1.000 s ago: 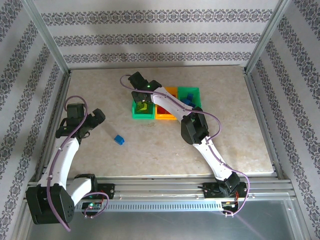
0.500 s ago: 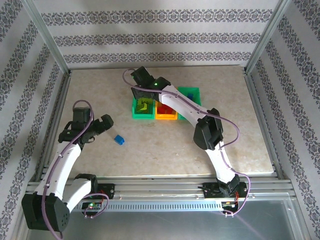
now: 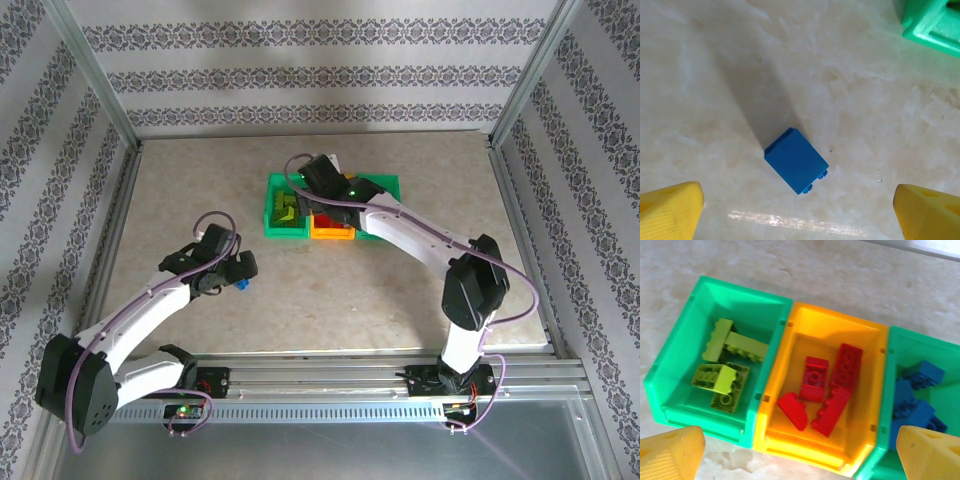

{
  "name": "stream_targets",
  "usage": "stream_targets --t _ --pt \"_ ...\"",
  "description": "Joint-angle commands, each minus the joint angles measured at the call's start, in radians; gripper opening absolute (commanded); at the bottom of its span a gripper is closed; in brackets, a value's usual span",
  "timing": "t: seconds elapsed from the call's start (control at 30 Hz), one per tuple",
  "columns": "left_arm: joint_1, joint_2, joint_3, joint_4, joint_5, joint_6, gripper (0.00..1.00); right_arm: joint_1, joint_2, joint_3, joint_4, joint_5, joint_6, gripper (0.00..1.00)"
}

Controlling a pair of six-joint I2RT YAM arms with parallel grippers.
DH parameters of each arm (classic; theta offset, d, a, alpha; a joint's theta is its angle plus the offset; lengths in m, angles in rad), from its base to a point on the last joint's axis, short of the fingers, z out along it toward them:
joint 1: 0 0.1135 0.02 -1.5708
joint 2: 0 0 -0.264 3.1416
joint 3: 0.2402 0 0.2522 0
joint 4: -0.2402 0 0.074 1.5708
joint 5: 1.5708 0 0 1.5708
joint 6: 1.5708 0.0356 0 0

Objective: Sort the legos into containers by color
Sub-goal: Rotate the lego at the center of the table.

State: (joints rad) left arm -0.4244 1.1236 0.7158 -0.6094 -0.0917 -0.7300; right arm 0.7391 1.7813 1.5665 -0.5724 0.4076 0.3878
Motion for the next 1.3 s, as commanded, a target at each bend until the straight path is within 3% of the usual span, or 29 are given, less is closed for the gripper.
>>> stream_targets --t 0.0,0.23,0.67,1.27 --pt "-0.043 0.047 -0.018 0.051 -0.044 -0.069 0.95 -0.012 -0.074 -0.069 0.023 0.059 0.063 0.98" --pt "-0.081 0.142 -0.034 0.104 -0.04 -0.099 0.9 -0.02 -0.163 -0.156 0.025 0.085 0.093 0.98" --pt "-0.083 0.254 -0.012 0.189 -0.047 -0.067 0.71 -0.021 -0.175 -0.177 0.046 0.045 0.109 0.98" --pt "-0.082 0.354 0.081 0.131 -0.131 0.013 0.62 -0.018 -0.181 -0.18 0.037 0.038 0.11 0.98"
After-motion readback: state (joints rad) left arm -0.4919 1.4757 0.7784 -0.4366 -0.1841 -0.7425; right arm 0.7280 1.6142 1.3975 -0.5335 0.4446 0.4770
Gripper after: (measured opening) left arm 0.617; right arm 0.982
